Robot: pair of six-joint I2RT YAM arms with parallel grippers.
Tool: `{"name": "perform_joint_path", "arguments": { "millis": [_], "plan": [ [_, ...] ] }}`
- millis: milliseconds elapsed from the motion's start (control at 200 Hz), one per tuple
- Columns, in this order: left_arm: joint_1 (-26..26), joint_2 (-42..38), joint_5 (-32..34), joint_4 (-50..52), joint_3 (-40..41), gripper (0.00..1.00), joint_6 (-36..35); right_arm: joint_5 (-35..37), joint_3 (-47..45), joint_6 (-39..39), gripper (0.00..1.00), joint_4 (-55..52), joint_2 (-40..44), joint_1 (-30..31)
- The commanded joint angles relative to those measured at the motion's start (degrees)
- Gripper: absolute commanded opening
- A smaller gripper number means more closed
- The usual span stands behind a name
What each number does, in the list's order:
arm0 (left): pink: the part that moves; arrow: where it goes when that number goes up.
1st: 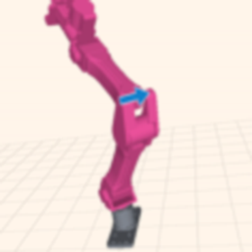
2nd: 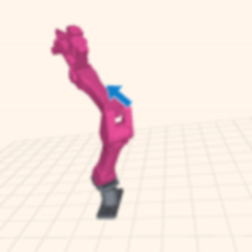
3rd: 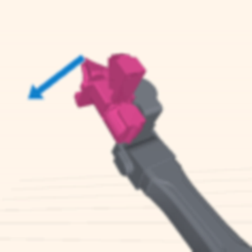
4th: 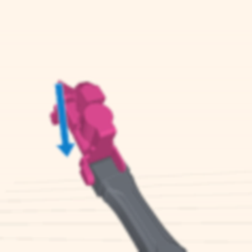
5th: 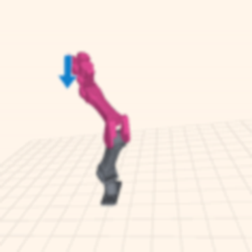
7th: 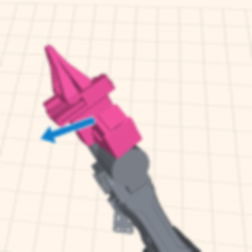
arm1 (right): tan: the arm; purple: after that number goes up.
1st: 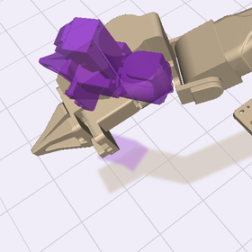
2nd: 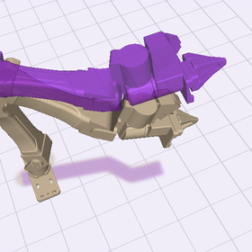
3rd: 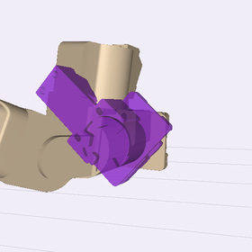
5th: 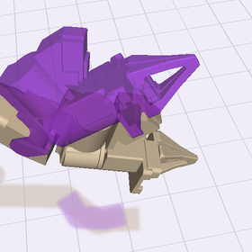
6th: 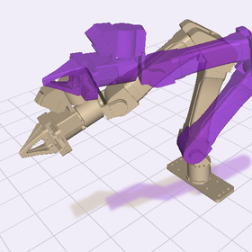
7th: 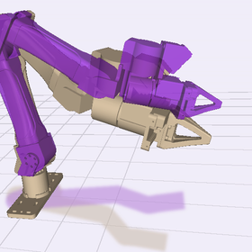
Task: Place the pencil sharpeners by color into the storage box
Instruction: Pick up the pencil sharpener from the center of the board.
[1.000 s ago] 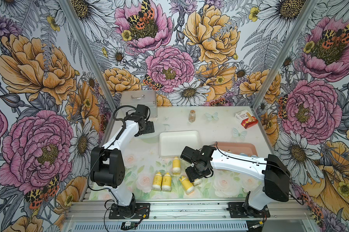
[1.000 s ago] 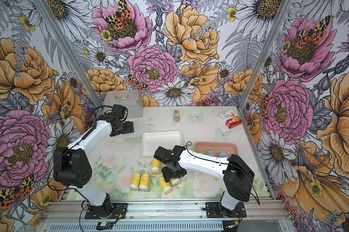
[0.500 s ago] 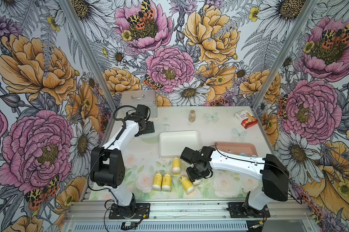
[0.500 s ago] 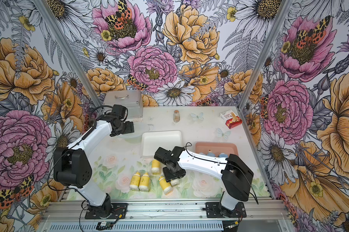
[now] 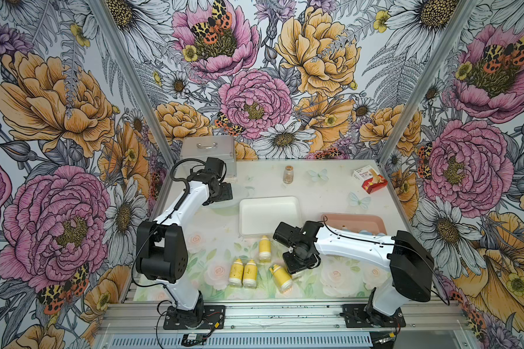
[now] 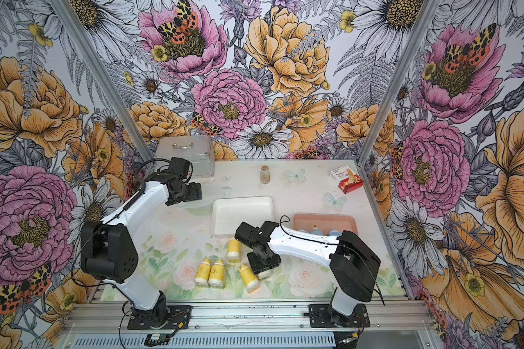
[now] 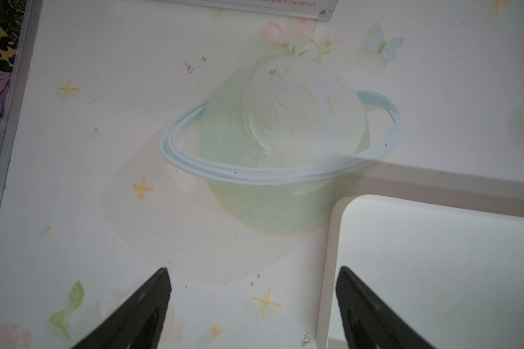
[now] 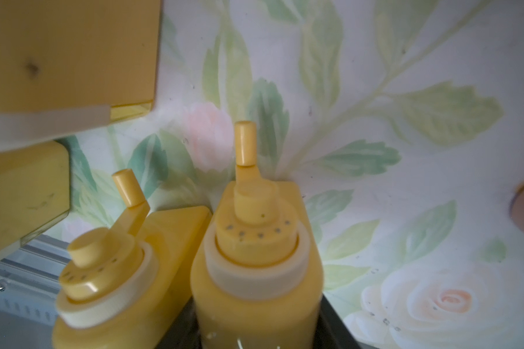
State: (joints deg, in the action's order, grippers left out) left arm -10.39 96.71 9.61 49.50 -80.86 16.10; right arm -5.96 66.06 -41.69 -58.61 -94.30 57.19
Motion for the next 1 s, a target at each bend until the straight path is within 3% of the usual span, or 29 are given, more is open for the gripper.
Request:
{"name": "perform_joint_path", "arguments": {
  "millis": [0, 450, 731, 761, 996],
  "plan": [
    [-0.62, -0.75, 0.57, -1.0, 0.6, 0.86, -0.08, 0.39, -0.14, 1.26, 0.39, 1.35, 1.06, -1.52],
    [-0.65, -1.23, 1.03, -0.98, 0.59, 0.87, -0.1, -0.27, 7.22, 5.88, 0.35, -6.13, 2.13, -6.1],
    [-0.63, -1.42, 0.53, -0.99, 0.62, 0.87, 0.16, -0.27, 20.07, 5.88, 0.35, -15.45, -0.65, -9.12],
    [-0.6, -1.39, 0.44, -1.0, 0.6, 0.87, 0.21, 2.35, 21.53, 11.7, 0.34, -16.27, -1.09, -9.61],
    [-0.65, -1.49, -0.32, -1.13, 0.49, 0.87, 0.33, 4.86, 32.91, 15.02, 0.34, -19.64, -7.41, -14.07]
  ]
}}
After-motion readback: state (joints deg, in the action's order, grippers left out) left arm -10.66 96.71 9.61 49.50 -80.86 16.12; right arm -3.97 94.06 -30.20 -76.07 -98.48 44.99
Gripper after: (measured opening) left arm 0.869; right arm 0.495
